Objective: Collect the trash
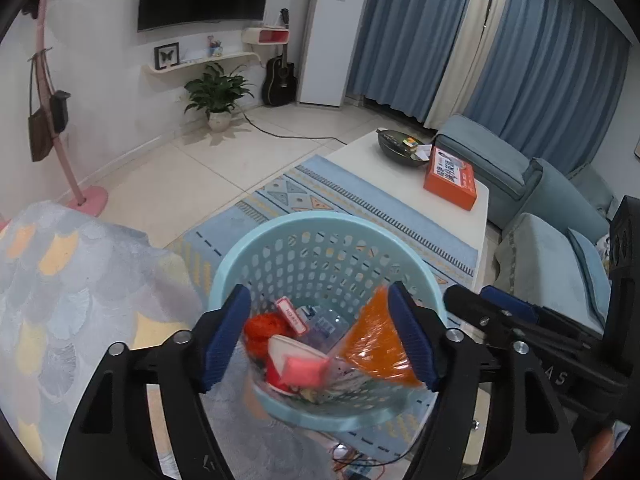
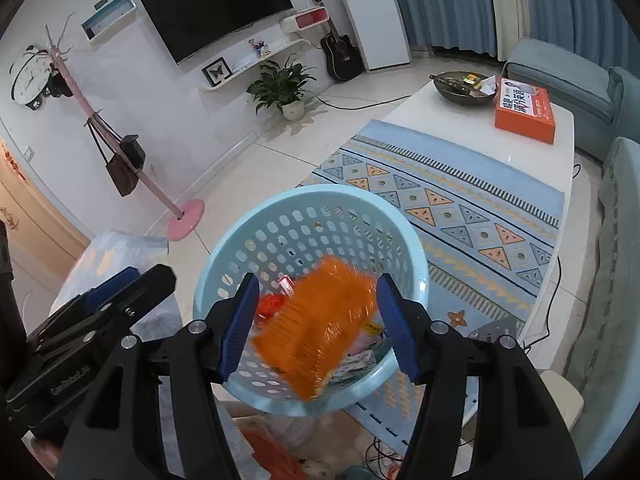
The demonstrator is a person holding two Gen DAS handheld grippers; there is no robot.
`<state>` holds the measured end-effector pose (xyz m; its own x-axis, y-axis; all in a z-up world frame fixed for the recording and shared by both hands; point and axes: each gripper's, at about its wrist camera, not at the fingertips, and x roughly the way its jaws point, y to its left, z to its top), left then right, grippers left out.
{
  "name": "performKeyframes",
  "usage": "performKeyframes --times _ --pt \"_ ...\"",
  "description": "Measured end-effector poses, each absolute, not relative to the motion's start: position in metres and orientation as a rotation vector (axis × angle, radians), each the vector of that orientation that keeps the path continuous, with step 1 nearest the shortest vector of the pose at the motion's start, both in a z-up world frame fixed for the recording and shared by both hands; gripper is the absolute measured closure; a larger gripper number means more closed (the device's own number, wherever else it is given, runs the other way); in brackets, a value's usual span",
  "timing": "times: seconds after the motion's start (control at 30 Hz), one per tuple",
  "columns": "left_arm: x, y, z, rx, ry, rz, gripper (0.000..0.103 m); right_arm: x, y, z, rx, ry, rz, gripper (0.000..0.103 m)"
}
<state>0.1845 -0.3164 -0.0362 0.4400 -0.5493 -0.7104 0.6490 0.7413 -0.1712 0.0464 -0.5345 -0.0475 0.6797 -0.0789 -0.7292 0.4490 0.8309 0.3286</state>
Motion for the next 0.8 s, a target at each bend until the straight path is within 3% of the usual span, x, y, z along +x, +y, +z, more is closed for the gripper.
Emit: performKeyframes --times 0.27,0.5,0.63,0.8 --pt "0.173 -0.273 -0.022 0.099 0.799 -0.727 0.027 0.039 -0.515 -0.025 0.494 0.739 -0.267 0.046" --pt "0.148 -0.205 -0.003 0.038 0.724 -0.658 0.022 0.026 -0.474 0.007 0.441 0.678 -0.211 0.035" --pt "0.129 -0.158 0.002 0.015 0.665 -0.538 0.013 0.013 -0.441 0.021 0.399 0.642 -0.191 0.029" --pt "0.112 -0.12 -0.003 0.04 0.595 -0.401 0.013 -0.006 -0.407 0.028 0.33 0.595 -0.225 0.024"
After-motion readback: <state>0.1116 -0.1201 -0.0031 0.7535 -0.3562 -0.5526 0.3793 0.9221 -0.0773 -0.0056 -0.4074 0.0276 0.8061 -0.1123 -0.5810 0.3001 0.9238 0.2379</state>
